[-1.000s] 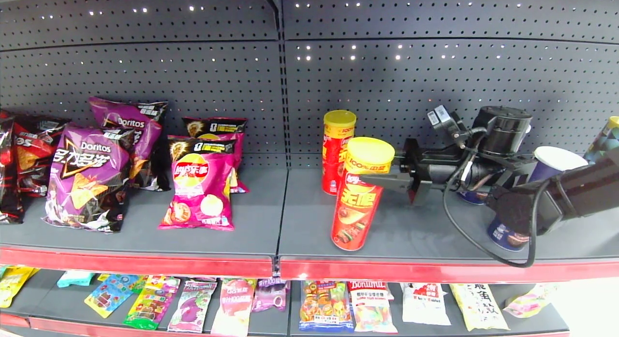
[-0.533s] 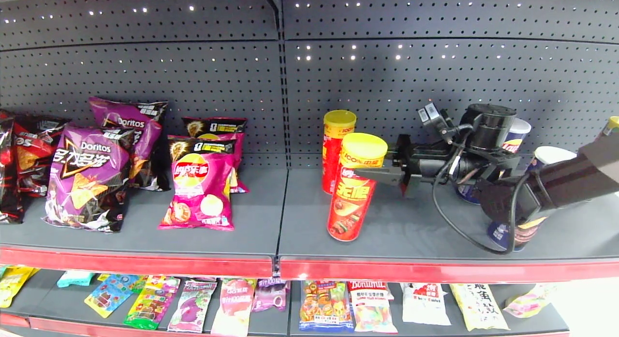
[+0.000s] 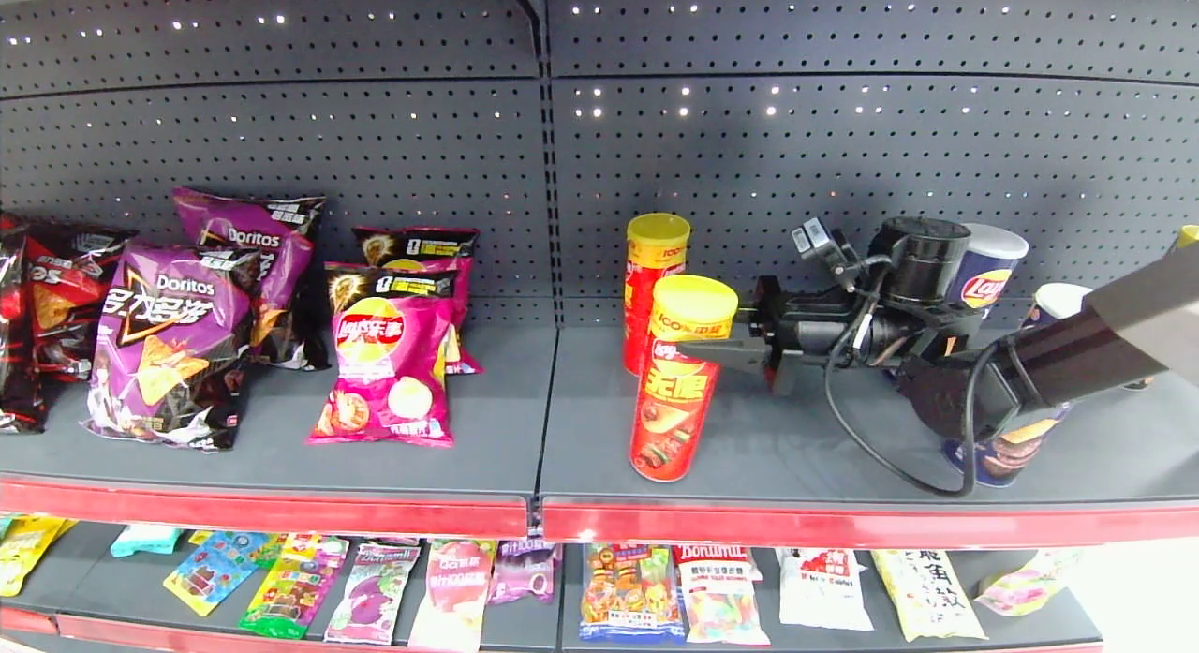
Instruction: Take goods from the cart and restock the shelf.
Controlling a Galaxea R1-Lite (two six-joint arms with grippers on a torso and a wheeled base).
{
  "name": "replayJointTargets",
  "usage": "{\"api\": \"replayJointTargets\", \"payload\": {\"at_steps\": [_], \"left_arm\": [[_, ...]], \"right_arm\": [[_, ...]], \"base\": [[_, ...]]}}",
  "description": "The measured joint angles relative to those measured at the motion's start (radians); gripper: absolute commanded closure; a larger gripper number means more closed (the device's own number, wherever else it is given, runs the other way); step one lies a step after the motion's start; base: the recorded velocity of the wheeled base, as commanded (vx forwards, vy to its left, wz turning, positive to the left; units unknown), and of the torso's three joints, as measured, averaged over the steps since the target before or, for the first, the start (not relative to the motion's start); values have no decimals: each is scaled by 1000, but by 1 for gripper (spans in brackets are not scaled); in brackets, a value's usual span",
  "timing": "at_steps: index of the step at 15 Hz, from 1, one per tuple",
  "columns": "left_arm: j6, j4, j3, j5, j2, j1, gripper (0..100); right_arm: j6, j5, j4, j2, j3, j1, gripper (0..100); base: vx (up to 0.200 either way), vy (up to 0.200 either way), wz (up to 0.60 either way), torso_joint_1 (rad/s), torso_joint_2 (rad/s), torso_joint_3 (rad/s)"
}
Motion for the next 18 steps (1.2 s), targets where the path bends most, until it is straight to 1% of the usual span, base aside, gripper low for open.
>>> {"api": "replayJointTargets", "payload": {"at_steps": [18], "left_arm": [[0,0,0,0,0,0,0]], "right_arm": [[-47,-1,21,6,-6,-22,100]], "base": [[0,0,0,0,0,0]]}}
